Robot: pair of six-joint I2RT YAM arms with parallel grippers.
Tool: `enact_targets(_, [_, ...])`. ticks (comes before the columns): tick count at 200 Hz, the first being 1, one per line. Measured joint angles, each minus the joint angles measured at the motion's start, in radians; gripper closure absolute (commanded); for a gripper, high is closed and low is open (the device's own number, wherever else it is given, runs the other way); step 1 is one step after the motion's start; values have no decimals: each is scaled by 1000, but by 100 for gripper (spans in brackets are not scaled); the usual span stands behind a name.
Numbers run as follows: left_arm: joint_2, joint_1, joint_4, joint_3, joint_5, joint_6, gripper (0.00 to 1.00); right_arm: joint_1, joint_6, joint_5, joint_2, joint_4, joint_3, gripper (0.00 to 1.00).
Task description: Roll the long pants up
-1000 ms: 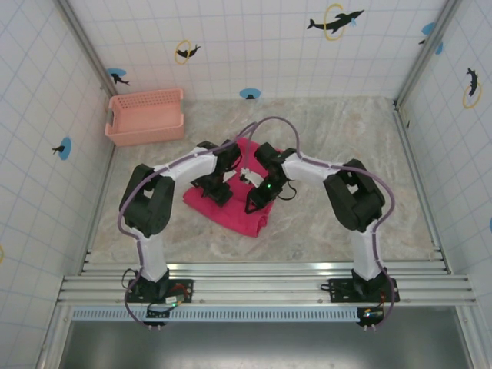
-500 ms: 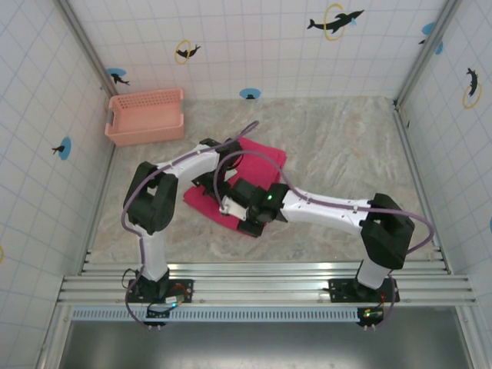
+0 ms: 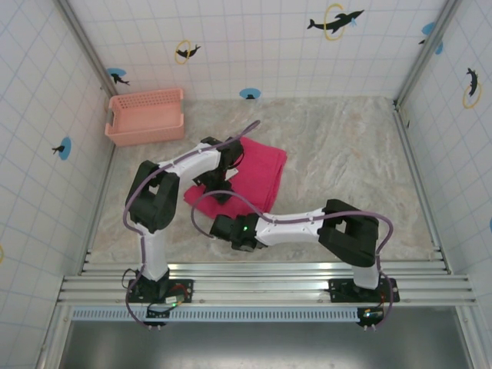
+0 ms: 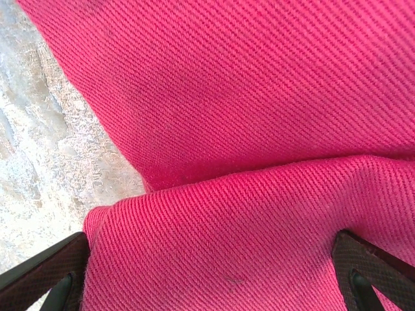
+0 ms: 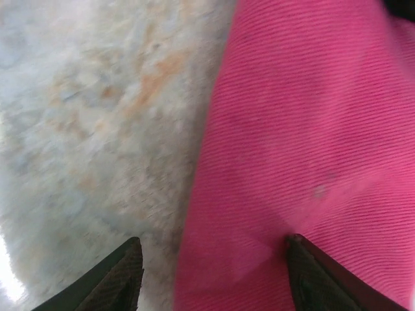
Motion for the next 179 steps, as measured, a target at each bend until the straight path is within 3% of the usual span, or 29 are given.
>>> enact_targets(32, [1,0,5,2,0,18,3,-2,-26,138,45,61,8,42])
enact_targets(54, [2,2,17,9,-3,23,2,-8,-45,187,77,84,20,62])
enact_targets(94, [1,3,27,17,-3,25,3,-69,-75,135,80,100,13,84])
enact_targets(141, [-27,19,20,23,12,51,2,-159,-128,-87,10,76,2,96])
enact_targets(179, [-47,48,5,39,14,74,2,-257,-141,-411,-2,-92,99,97])
